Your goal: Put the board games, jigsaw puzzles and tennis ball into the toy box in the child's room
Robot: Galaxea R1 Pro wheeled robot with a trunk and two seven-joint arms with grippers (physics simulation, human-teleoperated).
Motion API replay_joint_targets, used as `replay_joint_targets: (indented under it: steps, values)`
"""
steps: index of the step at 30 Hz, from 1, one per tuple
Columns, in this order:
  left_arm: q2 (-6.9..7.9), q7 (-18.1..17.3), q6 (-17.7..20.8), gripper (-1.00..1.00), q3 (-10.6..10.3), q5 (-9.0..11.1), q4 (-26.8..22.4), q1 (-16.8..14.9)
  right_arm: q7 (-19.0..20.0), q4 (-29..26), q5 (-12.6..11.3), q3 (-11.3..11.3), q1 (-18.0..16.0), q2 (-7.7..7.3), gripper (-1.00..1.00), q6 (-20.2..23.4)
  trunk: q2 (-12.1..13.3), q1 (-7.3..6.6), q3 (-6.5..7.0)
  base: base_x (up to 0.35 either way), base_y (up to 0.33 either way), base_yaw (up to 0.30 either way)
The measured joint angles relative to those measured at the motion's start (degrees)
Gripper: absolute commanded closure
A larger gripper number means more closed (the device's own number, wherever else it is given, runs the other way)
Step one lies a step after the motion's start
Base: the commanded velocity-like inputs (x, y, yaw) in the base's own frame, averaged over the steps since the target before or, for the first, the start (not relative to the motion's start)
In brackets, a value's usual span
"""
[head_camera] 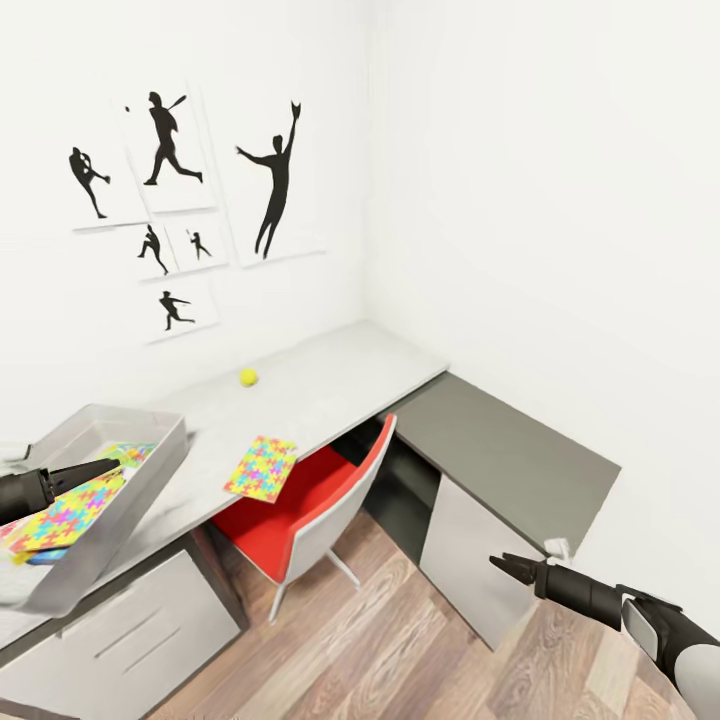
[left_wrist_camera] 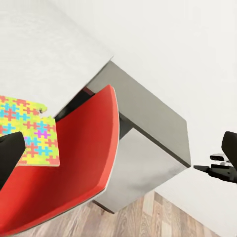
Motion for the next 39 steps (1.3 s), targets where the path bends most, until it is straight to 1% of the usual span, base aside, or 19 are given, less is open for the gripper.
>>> replay_joint_targets:
  steps: [6, 14, 20, 24, 25, 27, 32, 34, 39]
  values:
    - [0.0, 0.0, -0.02, -1.0, 0.0, -0.02, 0.02, 0.0, 0.07, -0.85, -0.03, 0.04, 0.02, -0.02, -1.0, 0.0, 0.0, 0.0, 0.4, 0.0, -0.204, 0.209]
    - [-0.03, 0.0, -0.02, -1.0, 0.0, 0.0, 0.0, 0.0, 0.33, -5.06, -0.39, 0.34, 0.28, -0.19, -1.0, 0.24, 0.0, 0.0, 0.94, 0.0, -0.182, 0.209]
    - [-0.08, 0.0, -0.02, -1.0, 0.0, 0.01, -0.01, 0.0, 4.6, -6.98, -0.71, -0.01, 0.35, -0.57, -1.0, 0.85, 0.0, 0.0, 1.34, 0.0, -0.035, 0.209]
    - [-0.08, 0.0, -0.02, -1.0, 0.0, 0.0, -0.01, 0.0, 8.64, -7.3, -1.36, -1.39, 0.36, -0.86, -1.0, 1.8, 0.0, 0.0, 1.61, 0.0, -0.011, 0.209]
    - [-0.09, 0.0, -0.02, -1.0, 0.0, 0.01, -0.01, 0.0, 10.57, -7.4, -1.94, -2.43, 0.36, -1.11, -1.0, 2.81, 0.0, 0.0, 1.67, 0.0, -0.005, 0.209]
    - [-0.1, 0.0, -0.02, -1.0, 0.0, 0.03, -0.01, 0.01, 11.89, -7.55, -2.69, -3.59, 0.36, -1.6, -1.0, 4.25, 0.0, 0.0, 1.81, 0.0, -0.004, 0.209]
    - [-0.31, 0.0, -0.01, -1.0, 0.0, -0.01, -0.01, 0.0, 13.36, -8.9, -4.49, -6.17, 0.36, -2.67, -1.0, 8.24, 0.0, 0.0, 2.14, 0.0, -0.002, 0.209]
    - [-0.39, 0.0, -0.02, -1.0, 0.0, 0.0, -0.01, 0.0, 13.71, -11.06, -5.07, -6.97, 0.39, -2.93, -1.0, 9.72, 0.0, 0.0, 2.28, 0.0, -0.001, 0.209]
    - [-0.99, 0.0, -0.02, -1.0, 0.0, 0.01, -0.01, 0.0, 13.97, -15.64, -5.64, -7.53, 0.68, -2.86, -1.0, 11.15, 0.0, 0.0, 2.61, 0.0, 0.0, 0.209]
